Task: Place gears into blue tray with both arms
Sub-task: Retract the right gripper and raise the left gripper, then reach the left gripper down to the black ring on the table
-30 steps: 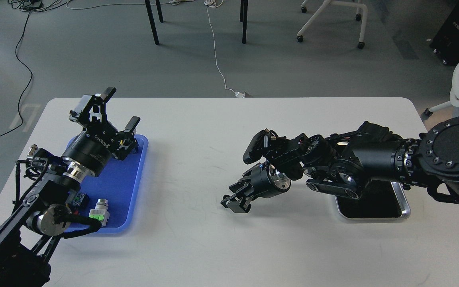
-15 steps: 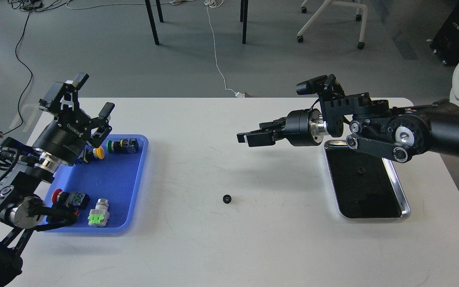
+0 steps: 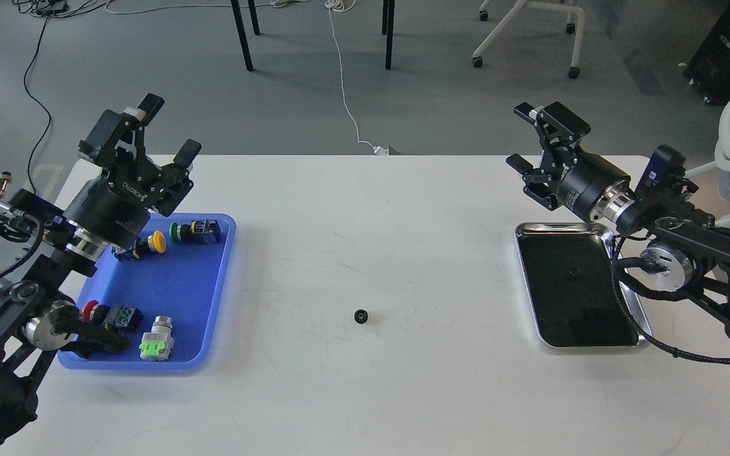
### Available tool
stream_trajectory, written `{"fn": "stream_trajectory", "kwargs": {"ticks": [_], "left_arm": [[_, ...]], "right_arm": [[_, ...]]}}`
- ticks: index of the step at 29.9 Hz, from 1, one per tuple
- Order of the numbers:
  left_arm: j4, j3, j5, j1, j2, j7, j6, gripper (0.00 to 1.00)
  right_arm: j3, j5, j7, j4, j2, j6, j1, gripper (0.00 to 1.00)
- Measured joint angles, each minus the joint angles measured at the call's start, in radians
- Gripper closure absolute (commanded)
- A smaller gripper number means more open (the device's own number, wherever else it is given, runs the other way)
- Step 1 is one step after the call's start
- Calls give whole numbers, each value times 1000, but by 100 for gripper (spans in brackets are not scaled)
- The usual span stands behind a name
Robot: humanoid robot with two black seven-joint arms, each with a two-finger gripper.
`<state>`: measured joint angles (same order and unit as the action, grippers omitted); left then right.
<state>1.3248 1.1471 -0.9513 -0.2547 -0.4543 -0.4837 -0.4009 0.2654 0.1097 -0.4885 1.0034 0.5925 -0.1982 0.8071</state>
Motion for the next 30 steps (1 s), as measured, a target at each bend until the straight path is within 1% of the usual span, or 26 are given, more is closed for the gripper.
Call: {"fn": "stream_trajectory", "kwargs": {"ticks": [4, 9, 15, 18, 21, 25, 30], "left_arm": [[56, -108, -169, -55, -5, -4, -3, 2], [79, -286, -465, -189, -6, -5, -3, 2], [53, -528, -946, -396, -7, -6, 5, 2], [6, -604, -1164, -459, 1, -6, 9, 2], [-29, -662, -1221, -496, 18, -6, 17, 4], [-58, -761, -1230, -524, 42, -5, 38, 4], [-98, -811, -1231, -528, 82, -5, 57, 4]], "right_arm": [[117, -114, 0, -19, 9, -51, -100, 1], [189, -145, 0, -64, 12, -117, -175, 1], [232, -146, 0, -72, 12, -139, -229, 1], [242, -147, 0, -72, 12, -139, -239, 1], [245, -147, 0, -72, 12, -139, -242, 1], [247, -147, 0, -72, 12, -139, -245, 1], [248, -147, 0, -72, 12, -139, -246, 1]]}}
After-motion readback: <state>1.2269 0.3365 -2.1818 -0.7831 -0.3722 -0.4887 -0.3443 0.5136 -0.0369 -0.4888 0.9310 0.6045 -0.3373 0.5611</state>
